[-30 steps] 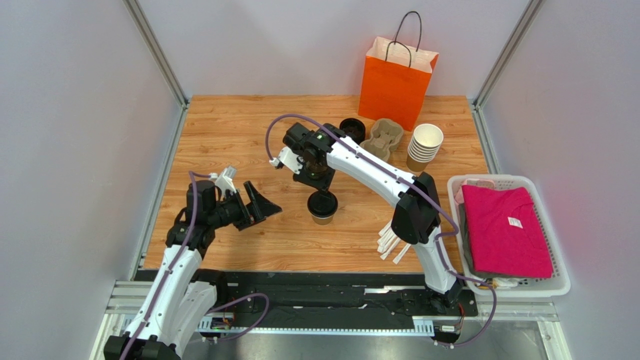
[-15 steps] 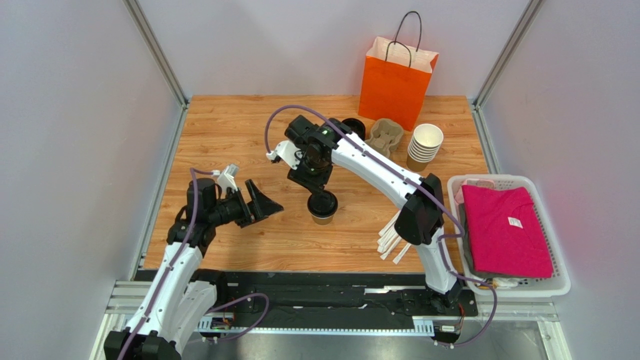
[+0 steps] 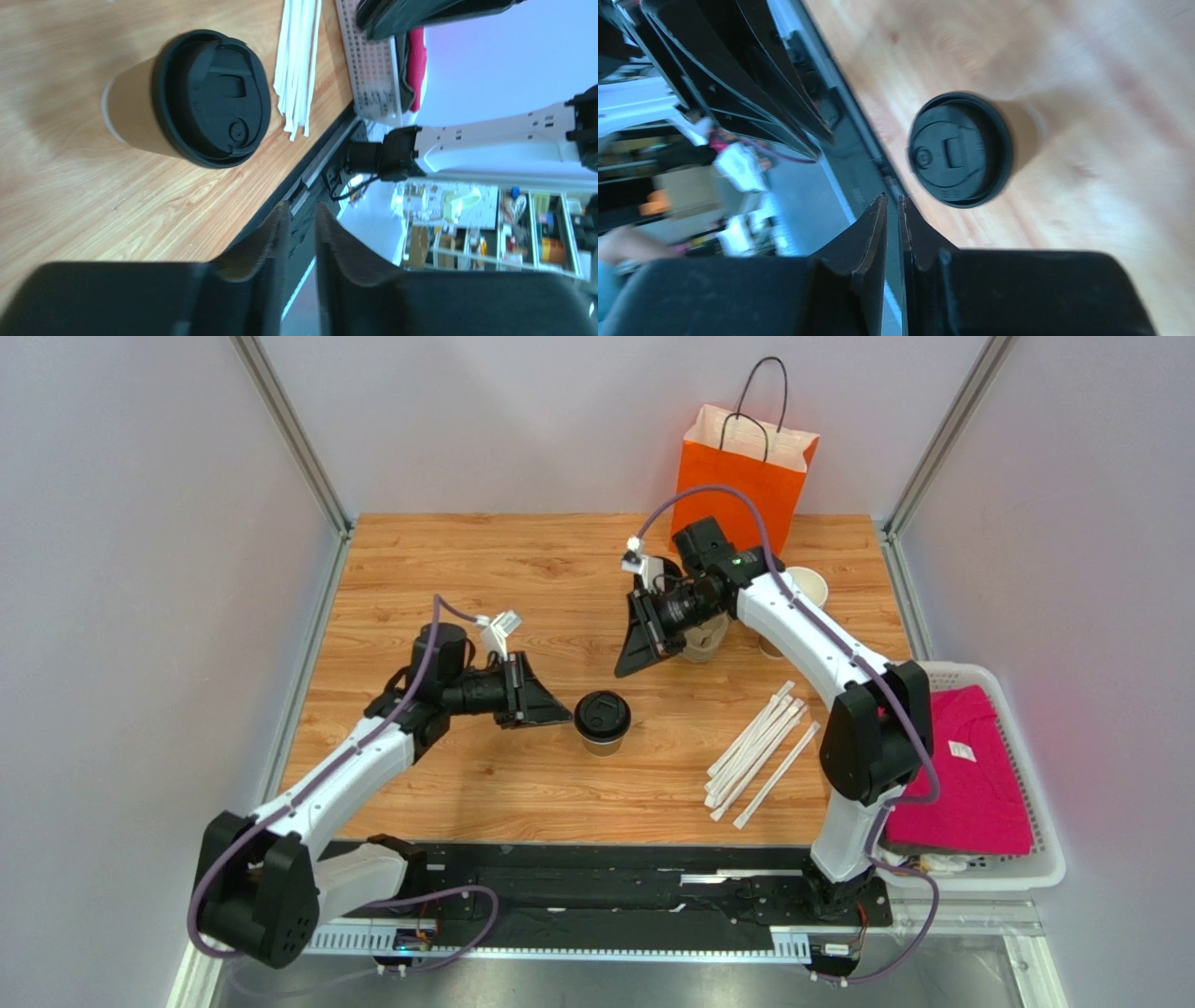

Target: Pack the takeout coffee

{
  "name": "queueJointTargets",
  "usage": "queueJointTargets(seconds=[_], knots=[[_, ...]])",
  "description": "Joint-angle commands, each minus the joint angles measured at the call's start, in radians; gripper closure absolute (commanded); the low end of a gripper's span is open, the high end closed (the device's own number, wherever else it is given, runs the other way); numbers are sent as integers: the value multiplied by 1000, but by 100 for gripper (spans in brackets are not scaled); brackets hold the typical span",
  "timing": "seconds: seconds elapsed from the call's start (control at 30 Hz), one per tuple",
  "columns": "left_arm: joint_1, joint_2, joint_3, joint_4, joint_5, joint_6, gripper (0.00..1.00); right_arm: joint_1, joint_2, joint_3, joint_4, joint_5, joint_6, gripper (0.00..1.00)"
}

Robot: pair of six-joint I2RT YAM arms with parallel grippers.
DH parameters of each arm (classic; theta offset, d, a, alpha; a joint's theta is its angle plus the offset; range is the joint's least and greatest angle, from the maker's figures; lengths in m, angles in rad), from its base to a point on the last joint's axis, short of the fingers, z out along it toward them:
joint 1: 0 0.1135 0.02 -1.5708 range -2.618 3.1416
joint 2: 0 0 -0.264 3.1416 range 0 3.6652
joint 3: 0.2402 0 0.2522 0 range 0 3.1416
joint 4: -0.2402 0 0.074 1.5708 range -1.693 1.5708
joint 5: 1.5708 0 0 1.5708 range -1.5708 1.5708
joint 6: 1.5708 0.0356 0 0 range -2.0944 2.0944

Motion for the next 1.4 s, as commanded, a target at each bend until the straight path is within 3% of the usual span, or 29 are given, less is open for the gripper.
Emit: queueJointTargets(seconds=[0.0,0.1,0.27,0.7,1.37], knots=[[-82,86,84,152,37,-40,81,22,-35,-140,312,-236,294,87],[-97,147,100,175,35,-60,90,25,-36,-212,397,-245,378,89],[-101,224,89,245,34,-95,98,26,-26,-267,399,-220,380,93],[-114,344,82,285,-2,-95,100,26,42,-331,386,-233,328,96],[-107,431,33,127,-129,-45,100,30,152,-423,389,-179,312,100]])
